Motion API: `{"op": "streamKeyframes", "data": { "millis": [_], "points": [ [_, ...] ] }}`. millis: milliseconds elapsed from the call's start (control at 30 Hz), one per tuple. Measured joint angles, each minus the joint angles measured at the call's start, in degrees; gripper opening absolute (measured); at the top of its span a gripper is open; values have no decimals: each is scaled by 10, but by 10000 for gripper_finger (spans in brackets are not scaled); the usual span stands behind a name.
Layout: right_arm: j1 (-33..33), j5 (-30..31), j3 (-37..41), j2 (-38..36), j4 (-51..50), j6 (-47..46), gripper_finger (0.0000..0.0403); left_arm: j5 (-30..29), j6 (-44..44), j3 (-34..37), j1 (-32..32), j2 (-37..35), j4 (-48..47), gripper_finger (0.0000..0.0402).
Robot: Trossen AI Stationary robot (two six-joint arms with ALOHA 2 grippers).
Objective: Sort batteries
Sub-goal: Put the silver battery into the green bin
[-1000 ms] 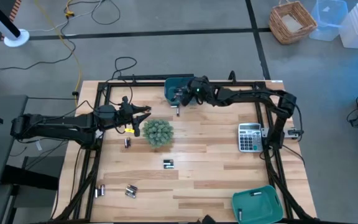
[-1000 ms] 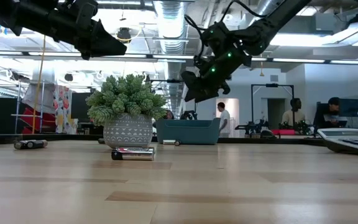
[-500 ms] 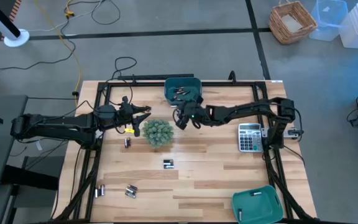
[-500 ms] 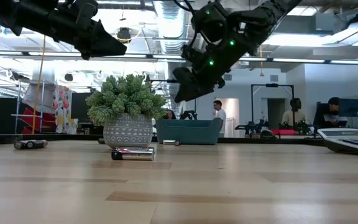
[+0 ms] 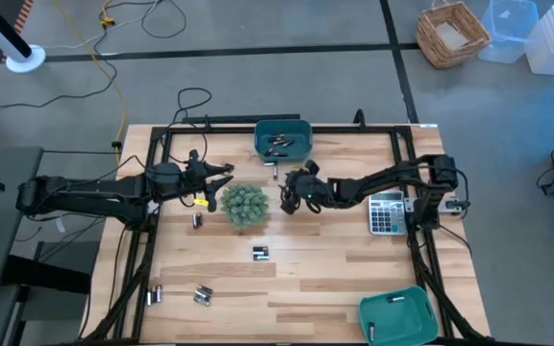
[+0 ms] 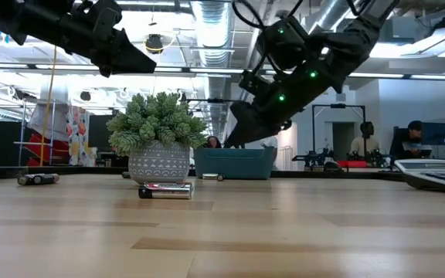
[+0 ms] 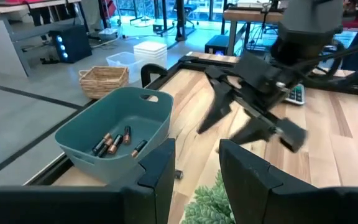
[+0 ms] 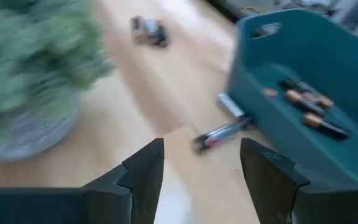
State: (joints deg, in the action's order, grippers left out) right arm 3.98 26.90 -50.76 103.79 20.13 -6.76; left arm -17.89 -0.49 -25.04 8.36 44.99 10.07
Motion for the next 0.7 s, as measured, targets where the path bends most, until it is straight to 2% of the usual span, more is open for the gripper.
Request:
{"op": "streamKeyframes", "data": {
  "millis": [167,567,700],
  "points": [
    [-30,-80,6,0,-7,26,223,0,-4,0,0,0,1,118],
    [-120,-98,6,0,7,42,223,0,-26,0,0,0,-3,118],
    [-148,-164,6,0,48,26,223,9,-30,0,0,0,-4,118]
  ]
}}
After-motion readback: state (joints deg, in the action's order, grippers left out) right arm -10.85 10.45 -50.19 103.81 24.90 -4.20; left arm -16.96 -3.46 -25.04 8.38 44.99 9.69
